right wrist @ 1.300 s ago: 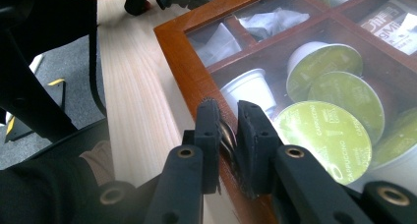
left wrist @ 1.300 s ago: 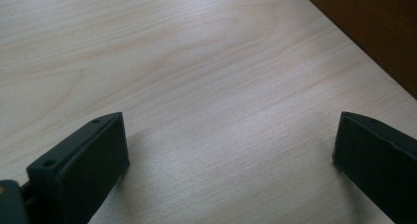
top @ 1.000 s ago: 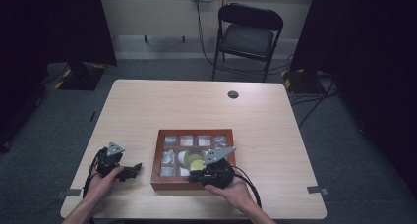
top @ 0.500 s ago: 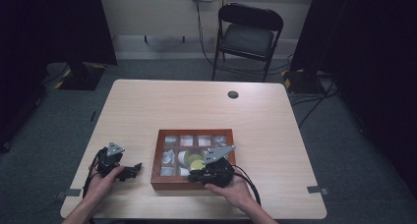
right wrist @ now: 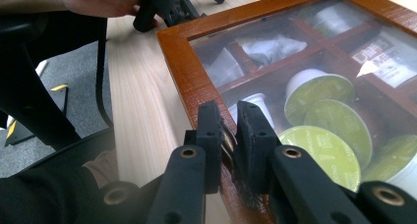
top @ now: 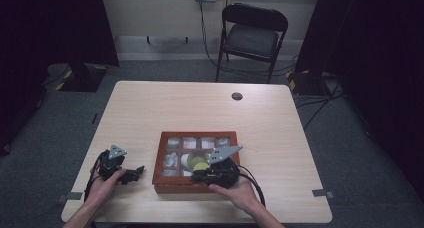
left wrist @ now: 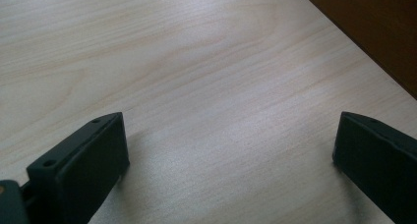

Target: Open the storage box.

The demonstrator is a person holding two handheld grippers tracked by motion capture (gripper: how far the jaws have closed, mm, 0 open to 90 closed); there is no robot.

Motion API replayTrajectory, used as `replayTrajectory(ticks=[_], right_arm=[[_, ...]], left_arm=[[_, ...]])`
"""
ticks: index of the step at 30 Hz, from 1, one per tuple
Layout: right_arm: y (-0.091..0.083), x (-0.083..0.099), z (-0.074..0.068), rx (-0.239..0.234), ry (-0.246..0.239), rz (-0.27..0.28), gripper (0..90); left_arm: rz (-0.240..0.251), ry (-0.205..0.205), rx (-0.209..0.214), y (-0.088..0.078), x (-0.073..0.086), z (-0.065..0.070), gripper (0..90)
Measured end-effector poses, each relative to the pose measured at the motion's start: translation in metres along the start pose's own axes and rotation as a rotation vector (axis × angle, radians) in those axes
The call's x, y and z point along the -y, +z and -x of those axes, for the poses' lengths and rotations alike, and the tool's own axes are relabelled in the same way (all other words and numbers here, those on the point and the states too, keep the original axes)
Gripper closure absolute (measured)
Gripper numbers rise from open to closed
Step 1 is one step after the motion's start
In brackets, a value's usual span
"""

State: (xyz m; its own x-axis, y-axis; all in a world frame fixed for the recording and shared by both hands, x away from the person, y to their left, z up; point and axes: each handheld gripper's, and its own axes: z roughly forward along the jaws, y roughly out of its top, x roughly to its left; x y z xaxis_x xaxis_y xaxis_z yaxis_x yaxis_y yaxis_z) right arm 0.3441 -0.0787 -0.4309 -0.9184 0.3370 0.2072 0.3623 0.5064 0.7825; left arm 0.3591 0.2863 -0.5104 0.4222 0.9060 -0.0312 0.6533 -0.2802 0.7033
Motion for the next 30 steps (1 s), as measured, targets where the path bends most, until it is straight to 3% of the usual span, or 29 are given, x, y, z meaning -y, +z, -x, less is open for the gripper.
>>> replayTrajectory(ticks=[8, 16, 30], right_arm=[[-0.006, -0.006, 0.001, -0.006, 0.006, 0.028, 80.7], [-0.007, -0.008, 0.002, -0.01, 0.01, 0.022, 80.7], [-0.02, -0.024, 0.004, -0.001, 0.018, 0.086, 80.6]], left_arm=[[0.0, -0.001, -0.001, 0.0, 0.0, 0.0, 0.0], [0.0, -0.001, -0.001, 0.0, 0.0, 0.0, 0.0], [0.001, -0.001, -0.002, 0.0, 0.0, 0.0, 0.0]])
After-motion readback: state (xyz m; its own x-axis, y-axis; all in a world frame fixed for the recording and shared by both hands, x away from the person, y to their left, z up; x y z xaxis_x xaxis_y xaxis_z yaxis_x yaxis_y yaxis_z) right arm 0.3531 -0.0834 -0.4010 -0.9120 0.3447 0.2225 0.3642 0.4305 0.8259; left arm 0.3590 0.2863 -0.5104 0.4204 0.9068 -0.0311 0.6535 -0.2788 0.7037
